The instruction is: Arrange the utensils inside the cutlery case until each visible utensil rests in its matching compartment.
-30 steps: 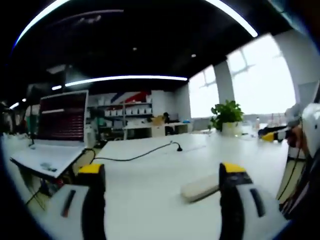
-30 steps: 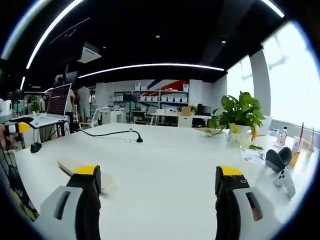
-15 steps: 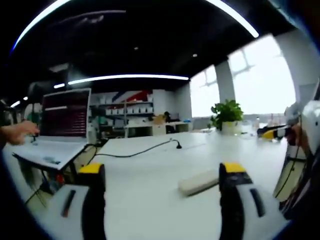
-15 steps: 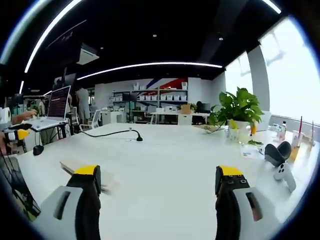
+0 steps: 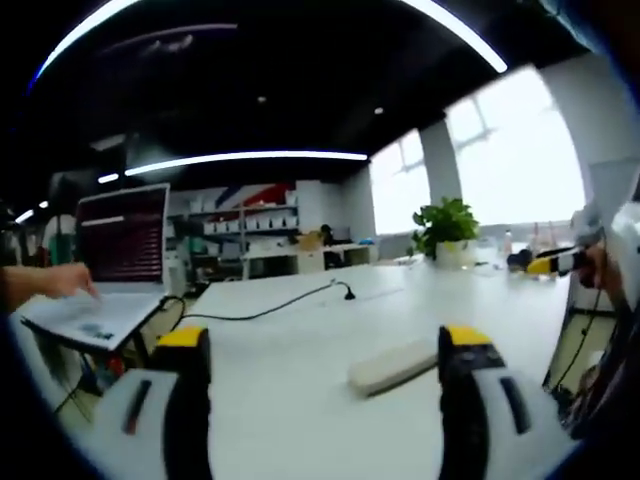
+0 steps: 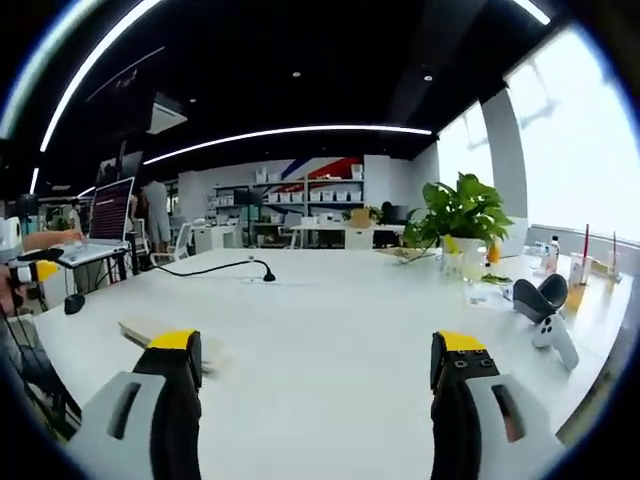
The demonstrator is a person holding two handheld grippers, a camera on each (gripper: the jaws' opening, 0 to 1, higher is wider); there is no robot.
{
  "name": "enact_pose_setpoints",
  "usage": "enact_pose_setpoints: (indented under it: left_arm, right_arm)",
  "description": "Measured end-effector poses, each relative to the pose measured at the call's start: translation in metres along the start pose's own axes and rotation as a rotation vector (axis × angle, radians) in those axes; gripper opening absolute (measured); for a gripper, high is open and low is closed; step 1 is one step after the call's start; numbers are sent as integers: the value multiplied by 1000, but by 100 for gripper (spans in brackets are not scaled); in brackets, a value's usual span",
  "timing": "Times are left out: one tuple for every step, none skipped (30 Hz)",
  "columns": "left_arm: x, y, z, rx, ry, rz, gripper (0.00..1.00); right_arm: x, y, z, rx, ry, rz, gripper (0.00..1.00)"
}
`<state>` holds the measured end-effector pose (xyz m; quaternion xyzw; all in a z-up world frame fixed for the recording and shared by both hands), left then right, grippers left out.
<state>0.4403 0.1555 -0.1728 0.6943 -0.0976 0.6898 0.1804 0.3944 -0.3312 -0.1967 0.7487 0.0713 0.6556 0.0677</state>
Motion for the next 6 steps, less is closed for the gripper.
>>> enact_pose_setpoints:
  left_arm:
    - [1,0,-1,1,6,7,100]
    - [1,-1,-1,3,13,12,100]
    - [1,-2,0,6,19,15,100]
    - [1,-3,0,11,24,16,100]
    - [1,-4,1,18,29,16,100]
    - [0,-6,2,25,30,13,100]
  right_arm:
    - [-1,0,1,-4,2,-6,99]
    - [-1,0,2,-12,3,-13,99]
    - [-1,0,3,-16,0,-19,99]
    - [0,-1,5,-16,0,-31,99]
    - [1,-1,7,-14,0,-41,99]
    - [2,-1,10,-10,-8,-48,99]
Point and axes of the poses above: the point that each gripper's makers call its tool centre point, and the gripper's own axes: z roughly forward along the fingers, y roughly to its right, x roughly out of its top, the point moved 9 cm from there along -z, roughly backward along the fingers, and after that the axes turned 11 degrees about -z, right-handed, at the moved point
